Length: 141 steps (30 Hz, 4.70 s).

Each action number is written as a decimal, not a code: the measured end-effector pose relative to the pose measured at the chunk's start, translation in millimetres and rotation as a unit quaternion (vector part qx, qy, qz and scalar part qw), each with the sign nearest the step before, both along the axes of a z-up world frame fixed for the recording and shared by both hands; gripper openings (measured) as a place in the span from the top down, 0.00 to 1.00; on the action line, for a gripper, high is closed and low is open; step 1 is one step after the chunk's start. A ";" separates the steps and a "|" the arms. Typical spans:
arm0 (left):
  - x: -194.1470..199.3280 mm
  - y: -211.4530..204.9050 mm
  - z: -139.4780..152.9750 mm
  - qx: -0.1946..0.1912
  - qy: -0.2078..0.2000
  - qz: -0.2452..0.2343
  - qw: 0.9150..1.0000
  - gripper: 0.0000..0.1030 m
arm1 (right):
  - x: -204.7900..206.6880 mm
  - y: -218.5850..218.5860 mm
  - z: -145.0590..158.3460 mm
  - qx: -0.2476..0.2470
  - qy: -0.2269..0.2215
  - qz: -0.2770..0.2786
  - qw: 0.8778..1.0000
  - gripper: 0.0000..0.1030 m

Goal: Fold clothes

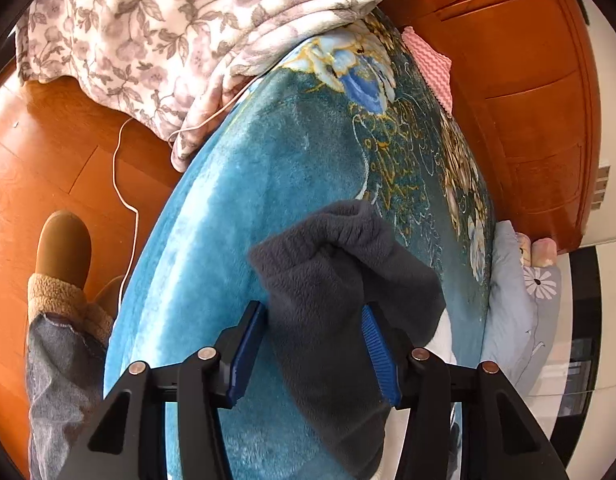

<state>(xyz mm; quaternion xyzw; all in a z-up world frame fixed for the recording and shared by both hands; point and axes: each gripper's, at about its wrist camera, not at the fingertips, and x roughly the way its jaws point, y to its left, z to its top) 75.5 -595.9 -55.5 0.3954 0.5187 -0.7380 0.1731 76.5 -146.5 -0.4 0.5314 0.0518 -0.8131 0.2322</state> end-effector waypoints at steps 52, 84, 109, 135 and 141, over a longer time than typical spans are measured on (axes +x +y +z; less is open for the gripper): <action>18.2 401.1 100.2 -0.082 -0.015 -0.374 0.923 0.36 | 88.1 284.9 24.0 -0.157 0.005 -0.282 0.946 0.49; 86.4 298.6 64.4 -0.018 -0.055 -0.286 0.956 0.36 | -15.6 291.1 -6.9 -0.125 -0.037 -0.304 0.944 0.78; 145.1 287.8 23.9 -0.070 -0.151 -0.466 0.869 0.37 | 173.1 317.1 -50.1 -0.146 -0.158 -0.290 0.932 0.50; 179.1 237.5 24.8 -0.089 -0.175 -0.484 0.853 0.76 | 232.1 328.7 -56.8 -0.222 -0.197 -0.296 0.908 0.50; 182.6 232.5 39.0 -0.089 -0.160 -0.485 0.855 0.82 | 232.4 328.4 -61.5 -0.244 -0.196 -0.312 0.897 0.51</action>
